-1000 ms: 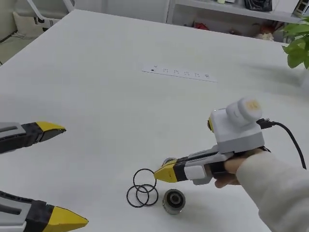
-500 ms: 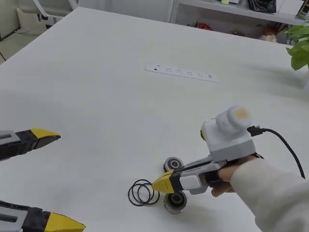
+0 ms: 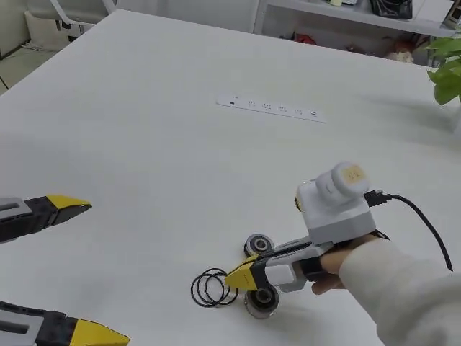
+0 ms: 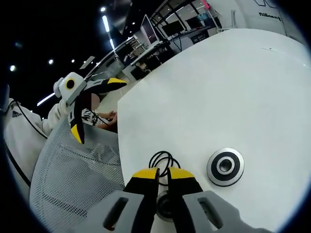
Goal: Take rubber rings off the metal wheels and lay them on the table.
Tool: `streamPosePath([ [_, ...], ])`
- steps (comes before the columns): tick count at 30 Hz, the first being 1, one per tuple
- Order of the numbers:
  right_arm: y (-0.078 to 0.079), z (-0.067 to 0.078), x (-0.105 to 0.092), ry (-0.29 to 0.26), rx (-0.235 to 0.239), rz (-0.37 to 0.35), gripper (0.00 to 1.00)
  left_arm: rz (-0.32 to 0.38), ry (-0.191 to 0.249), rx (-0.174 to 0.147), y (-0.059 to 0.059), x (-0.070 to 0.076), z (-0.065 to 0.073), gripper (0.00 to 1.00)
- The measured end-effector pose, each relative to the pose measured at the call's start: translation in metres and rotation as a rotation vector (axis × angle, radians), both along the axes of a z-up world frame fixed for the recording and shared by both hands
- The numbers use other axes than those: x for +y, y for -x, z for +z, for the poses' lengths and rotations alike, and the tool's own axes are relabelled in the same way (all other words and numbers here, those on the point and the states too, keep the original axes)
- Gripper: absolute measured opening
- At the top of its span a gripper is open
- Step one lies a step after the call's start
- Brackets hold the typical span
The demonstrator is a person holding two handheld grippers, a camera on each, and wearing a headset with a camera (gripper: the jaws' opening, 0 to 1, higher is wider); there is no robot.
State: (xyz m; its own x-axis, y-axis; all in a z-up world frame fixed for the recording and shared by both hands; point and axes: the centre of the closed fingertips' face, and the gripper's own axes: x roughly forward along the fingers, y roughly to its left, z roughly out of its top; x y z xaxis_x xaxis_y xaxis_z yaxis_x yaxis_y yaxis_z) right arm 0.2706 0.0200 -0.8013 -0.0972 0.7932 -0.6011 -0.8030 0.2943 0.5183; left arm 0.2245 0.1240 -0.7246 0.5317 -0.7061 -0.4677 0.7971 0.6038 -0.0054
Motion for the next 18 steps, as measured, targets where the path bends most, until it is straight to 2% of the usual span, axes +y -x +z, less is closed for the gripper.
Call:
streamPosePath([
  [13, -0.005, 0.000, -0.003, 0.012, -0.028, -0.006, 0.09, 0.007, -0.004, 0.000, -0.001, 0.002, 0.001, 1.00],
  [18, -0.015, 0.008, -0.007, 0.002, -0.058, -0.033, 0.09, 0.003, -0.008, -0.001, -0.002, 0.003, 0.001, 1.00],
])
